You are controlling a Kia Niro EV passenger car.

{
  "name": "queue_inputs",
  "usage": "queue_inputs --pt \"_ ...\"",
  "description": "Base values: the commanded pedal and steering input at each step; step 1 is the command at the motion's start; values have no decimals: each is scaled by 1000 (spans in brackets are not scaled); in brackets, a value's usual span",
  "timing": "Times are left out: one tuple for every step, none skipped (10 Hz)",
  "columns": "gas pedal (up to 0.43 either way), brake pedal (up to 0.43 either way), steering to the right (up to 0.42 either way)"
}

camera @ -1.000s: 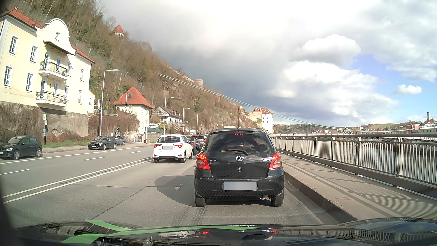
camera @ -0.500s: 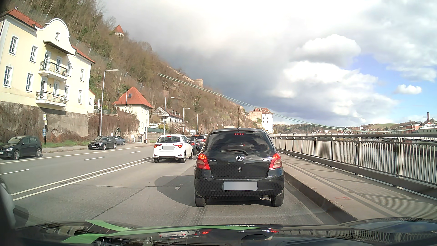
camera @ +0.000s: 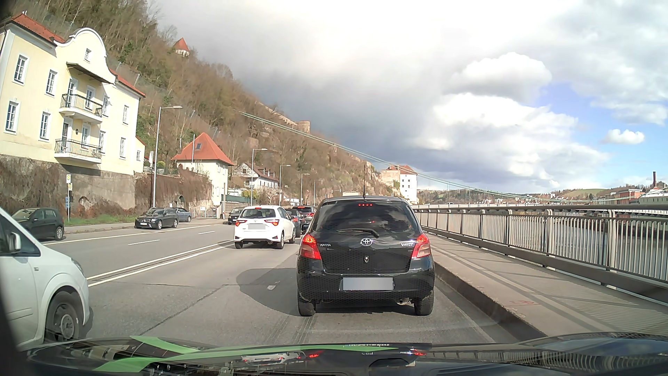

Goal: Follow the waypoints while adhering to traffic rules and regulations

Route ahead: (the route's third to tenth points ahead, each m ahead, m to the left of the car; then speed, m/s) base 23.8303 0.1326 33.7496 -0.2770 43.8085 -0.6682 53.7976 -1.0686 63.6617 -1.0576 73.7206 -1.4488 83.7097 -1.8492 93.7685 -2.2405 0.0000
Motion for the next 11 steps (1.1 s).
queue_inputs --pt "0 244 -1" --pt "0 244 -1" --pt "0 250 -1" --pt "0 250 -1" --pt "0 244 -1" --pt "0 250 -1" --pt "0 250 -1" --pt "0 250 -1" --pt "0 250 -1" --pt "0 250 -1" --pt "0 250 -1"
